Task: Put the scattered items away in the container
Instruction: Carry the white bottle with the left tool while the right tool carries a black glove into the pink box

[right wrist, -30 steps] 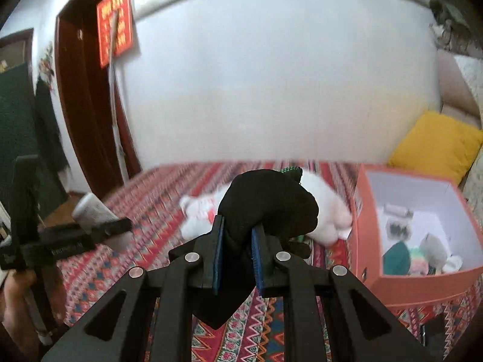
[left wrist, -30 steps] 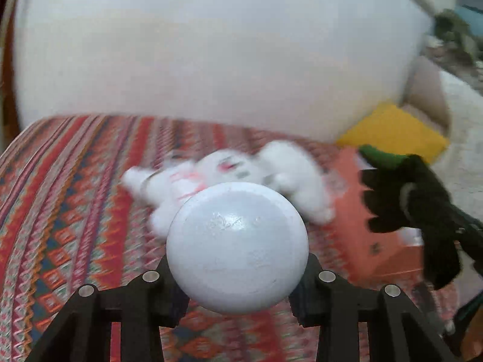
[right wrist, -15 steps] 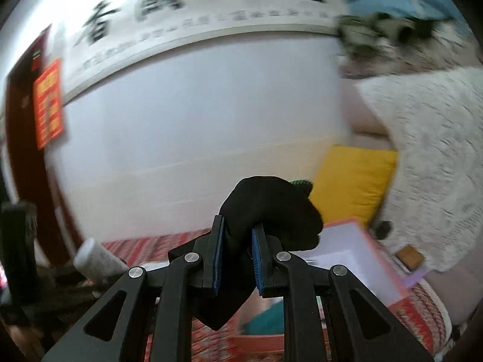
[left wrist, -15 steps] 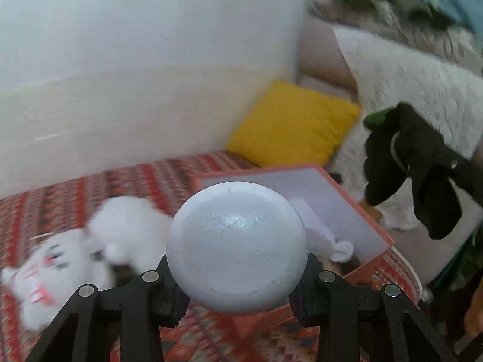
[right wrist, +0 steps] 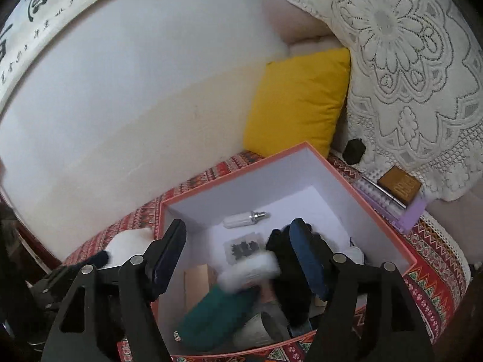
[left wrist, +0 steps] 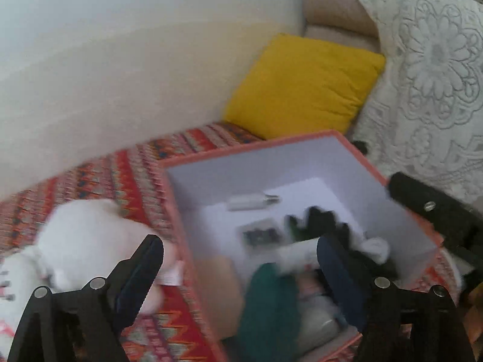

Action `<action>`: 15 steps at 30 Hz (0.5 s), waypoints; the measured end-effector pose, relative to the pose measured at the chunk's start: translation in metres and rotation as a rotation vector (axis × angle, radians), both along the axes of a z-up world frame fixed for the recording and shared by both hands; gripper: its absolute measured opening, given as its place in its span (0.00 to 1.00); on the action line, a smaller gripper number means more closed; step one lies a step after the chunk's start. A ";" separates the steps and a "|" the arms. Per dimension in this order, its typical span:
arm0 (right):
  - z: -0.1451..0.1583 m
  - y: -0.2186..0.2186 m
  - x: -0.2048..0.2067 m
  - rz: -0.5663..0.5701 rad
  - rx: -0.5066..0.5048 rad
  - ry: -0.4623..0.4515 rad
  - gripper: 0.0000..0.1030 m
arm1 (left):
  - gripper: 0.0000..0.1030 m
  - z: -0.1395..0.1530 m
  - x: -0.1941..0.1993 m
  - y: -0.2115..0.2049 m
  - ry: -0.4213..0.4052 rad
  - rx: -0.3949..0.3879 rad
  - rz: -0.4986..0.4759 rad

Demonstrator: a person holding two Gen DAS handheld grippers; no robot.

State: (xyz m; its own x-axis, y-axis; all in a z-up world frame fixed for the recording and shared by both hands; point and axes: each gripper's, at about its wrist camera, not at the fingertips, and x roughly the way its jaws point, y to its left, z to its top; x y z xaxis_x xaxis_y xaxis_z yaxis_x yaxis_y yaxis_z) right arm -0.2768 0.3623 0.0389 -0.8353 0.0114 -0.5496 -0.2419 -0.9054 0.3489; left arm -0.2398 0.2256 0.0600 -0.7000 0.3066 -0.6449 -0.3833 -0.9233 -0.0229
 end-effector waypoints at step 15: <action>0.035 -0.117 0.057 0.150 0.188 0.108 0.83 | 0.94 0.046 0.116 -0.127 0.264 -0.059 0.188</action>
